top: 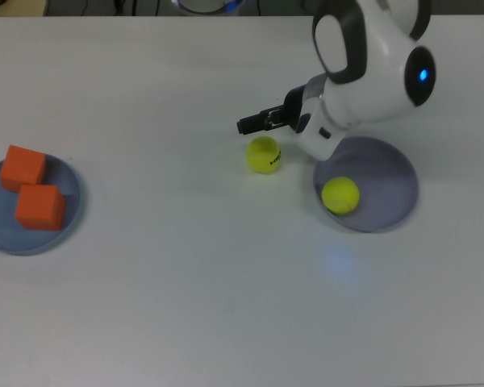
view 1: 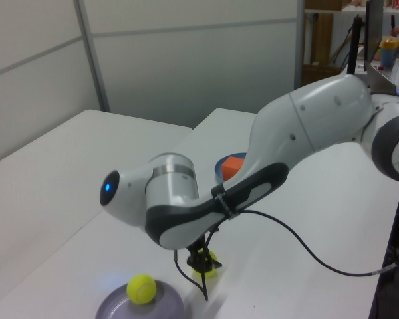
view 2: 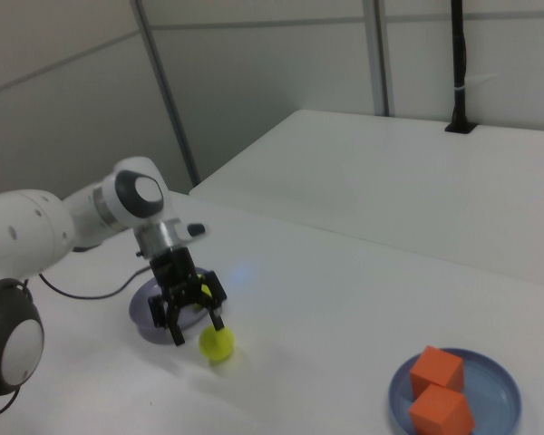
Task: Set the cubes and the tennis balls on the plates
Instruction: 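Move to the second tennis ball and grasp it, then carry the second tennis ball onto the lavender plate and release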
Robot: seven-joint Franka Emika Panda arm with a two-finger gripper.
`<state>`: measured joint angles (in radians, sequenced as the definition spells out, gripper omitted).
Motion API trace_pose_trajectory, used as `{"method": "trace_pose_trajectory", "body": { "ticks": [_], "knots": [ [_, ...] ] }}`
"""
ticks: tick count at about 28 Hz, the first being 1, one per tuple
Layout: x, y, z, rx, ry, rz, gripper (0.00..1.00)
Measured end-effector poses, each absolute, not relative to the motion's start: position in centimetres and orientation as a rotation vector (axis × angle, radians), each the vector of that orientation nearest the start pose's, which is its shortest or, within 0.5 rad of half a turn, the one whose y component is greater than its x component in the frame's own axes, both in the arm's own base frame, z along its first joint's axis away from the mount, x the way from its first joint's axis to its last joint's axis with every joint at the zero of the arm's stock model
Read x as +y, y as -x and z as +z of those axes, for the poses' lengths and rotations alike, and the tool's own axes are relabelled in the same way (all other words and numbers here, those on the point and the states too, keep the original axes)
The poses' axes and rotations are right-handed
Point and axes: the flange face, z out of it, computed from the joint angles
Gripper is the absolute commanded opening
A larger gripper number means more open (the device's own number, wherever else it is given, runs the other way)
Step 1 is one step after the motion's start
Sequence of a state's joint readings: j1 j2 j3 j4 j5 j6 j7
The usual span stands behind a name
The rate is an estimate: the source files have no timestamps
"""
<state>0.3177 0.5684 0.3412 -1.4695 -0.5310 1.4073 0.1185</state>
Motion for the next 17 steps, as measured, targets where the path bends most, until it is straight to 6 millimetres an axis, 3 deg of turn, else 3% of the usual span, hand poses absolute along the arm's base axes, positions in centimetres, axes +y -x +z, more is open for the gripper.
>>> {"method": "trace_pose_trajectory", "body": {
  "ticks": [5,10,15,16,17],
  "knots": [
    [30.9,-55.3,30.7,0.798,-2.407,-0.598,1.0],
    [31.6,-55.9,29.6,0.834,-2.436,-0.531,1.0],
    [31.7,-57.7,28.9,0.866,-2.441,-0.377,1.0],
    [31.6,-58.1,28.7,0.87,-2.441,-0.353,0.94],
    [31.4,-58.5,28.5,0.872,-2.44,-0.334,0.79]
  ]
}}
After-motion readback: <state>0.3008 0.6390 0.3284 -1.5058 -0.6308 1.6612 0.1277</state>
